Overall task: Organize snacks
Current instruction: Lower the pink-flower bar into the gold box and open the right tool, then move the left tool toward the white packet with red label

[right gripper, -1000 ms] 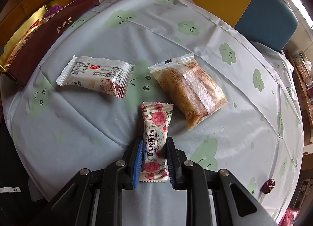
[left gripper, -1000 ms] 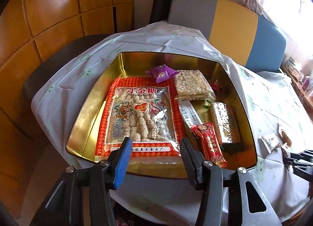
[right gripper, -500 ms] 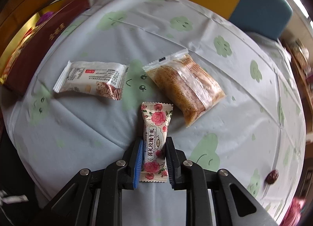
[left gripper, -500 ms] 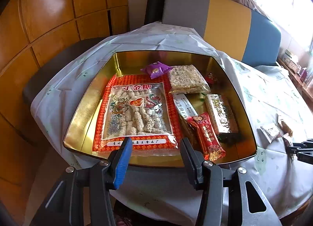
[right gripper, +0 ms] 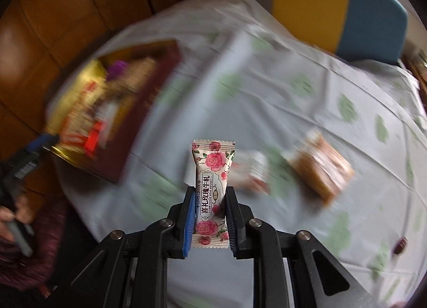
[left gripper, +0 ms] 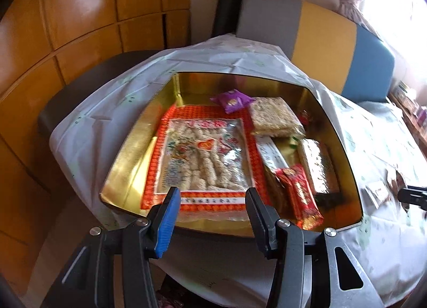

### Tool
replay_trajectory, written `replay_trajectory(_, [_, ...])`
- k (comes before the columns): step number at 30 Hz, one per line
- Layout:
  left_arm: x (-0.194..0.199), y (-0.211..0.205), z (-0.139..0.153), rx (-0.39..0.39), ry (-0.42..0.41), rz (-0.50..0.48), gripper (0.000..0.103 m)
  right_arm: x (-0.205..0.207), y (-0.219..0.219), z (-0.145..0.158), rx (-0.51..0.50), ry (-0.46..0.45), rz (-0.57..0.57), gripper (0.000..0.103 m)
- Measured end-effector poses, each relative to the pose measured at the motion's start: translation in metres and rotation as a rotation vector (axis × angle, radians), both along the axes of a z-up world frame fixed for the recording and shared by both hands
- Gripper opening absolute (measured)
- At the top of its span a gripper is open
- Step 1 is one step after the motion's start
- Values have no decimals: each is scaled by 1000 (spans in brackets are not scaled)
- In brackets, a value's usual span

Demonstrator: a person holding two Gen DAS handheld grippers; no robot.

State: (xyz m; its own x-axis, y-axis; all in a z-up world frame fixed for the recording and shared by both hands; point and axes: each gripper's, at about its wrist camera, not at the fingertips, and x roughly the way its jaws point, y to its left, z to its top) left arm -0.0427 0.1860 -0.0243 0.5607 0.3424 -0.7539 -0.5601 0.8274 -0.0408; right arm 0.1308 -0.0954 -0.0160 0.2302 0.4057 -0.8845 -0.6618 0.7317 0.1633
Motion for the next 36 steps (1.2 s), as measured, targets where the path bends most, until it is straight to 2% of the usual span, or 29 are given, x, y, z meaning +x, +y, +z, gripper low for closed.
replay_trajectory(5, [-4, 9, 1, -5, -8, 32, 51, -2, 67, 18, 116, 31, 101, 21])
replay_trajectory(10, [-4, 11, -2, -13, -3, 34, 51, -6, 130, 20, 172, 58, 151, 24])
replay_trajectory(12, [-4, 11, -2, -11, -2, 33, 51, 2, 150, 12, 183, 94, 159, 36])
replay_trajectory(15, [-5, 12, -1, -13, -7, 36, 51, 1, 164, 2, 166, 119, 132, 37])
replay_trajectory(21, [-3, 11, -4, -13, 2, 33, 51, -14, 145, 0, 134, 49, 148, 37])
replay_trajectory(24, [-2, 8, -4, -8, 1, 24, 51, -14, 125, 3, 156, 37, 131, 37])
replay_trajectory(31, [0, -1, -3, 2, 3, -15, 51, -4, 70, 12, 164, -16, 32, 37])
replay_trajectory(36, [3, -12, 0, 17, 2, -56, 51, 12, 22, 9, 111, -46, -68, 37])
